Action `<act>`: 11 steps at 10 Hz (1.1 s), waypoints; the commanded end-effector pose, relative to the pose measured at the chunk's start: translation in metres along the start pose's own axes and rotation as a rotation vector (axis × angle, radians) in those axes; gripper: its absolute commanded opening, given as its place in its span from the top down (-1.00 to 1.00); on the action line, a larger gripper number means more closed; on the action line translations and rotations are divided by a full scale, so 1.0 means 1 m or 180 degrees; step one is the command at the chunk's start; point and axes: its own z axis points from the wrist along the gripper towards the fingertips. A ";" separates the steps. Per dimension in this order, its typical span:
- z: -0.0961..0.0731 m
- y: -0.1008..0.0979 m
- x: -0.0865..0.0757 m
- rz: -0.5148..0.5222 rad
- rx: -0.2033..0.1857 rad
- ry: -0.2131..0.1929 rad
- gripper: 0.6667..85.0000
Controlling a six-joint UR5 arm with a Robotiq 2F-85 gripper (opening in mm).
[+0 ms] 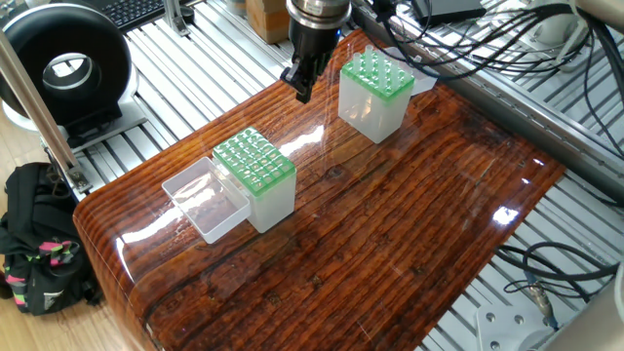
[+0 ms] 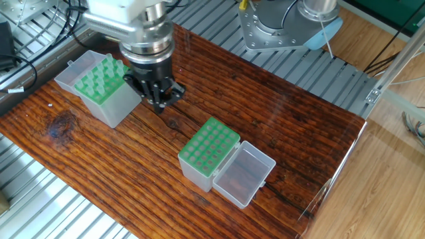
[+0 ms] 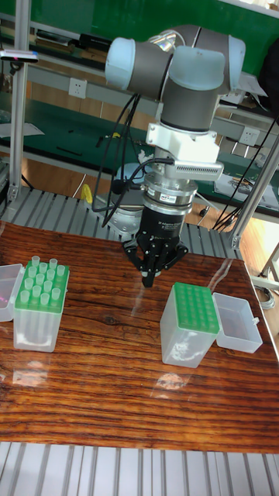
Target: Transfer all large pipette tips from one holder to another
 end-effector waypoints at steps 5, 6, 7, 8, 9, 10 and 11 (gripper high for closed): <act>-0.042 -0.076 -0.030 -0.0295 -0.0078 -0.0037 0.99; -0.045 -0.094 -0.029 -0.0290 0.0039 -0.0005 0.99; -0.045 -0.104 -0.024 -0.0273 0.0096 0.0039 0.99; -0.039 -0.113 -0.010 -0.0282 0.0087 0.0164 0.99; -0.035 -0.120 0.003 -0.0367 0.0050 0.0242 0.98; -0.035 -0.120 0.016 -0.0516 0.0022 0.0320 0.95; -0.039 -0.125 0.030 -0.0702 0.0116 0.0436 0.93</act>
